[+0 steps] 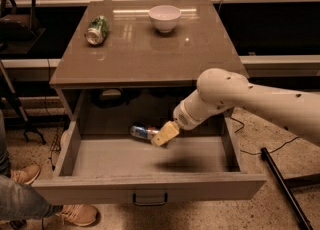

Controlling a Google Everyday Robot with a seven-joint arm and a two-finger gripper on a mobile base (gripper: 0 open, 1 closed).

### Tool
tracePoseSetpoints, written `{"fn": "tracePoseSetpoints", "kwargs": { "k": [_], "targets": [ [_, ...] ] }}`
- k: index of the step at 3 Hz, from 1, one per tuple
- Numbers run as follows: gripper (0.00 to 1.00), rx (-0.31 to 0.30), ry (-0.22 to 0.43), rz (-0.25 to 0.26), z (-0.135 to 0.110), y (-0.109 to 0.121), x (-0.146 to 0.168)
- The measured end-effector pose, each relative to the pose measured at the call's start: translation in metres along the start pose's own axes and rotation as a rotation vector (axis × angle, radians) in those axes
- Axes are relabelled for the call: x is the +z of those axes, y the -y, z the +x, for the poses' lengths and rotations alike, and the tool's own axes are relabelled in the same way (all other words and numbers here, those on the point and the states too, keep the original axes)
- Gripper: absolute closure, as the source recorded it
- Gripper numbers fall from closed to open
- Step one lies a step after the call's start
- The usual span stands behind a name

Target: Place redbull can into top drawer

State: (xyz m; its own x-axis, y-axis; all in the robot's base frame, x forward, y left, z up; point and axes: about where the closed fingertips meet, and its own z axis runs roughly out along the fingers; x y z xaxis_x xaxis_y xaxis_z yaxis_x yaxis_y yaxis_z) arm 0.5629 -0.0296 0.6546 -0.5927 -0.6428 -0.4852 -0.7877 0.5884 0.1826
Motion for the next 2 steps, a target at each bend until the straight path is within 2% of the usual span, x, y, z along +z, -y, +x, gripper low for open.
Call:
{"fn": "tracePoseSetpoints", "kwargs": {
  "k": [1,2],
  "targets": [
    [0.00,0.021,0.019,0.032,0.021,0.007,-0.028],
    [0.00,0.025,0.098,0.073,0.044,0.010,-0.089]
  ]
}}
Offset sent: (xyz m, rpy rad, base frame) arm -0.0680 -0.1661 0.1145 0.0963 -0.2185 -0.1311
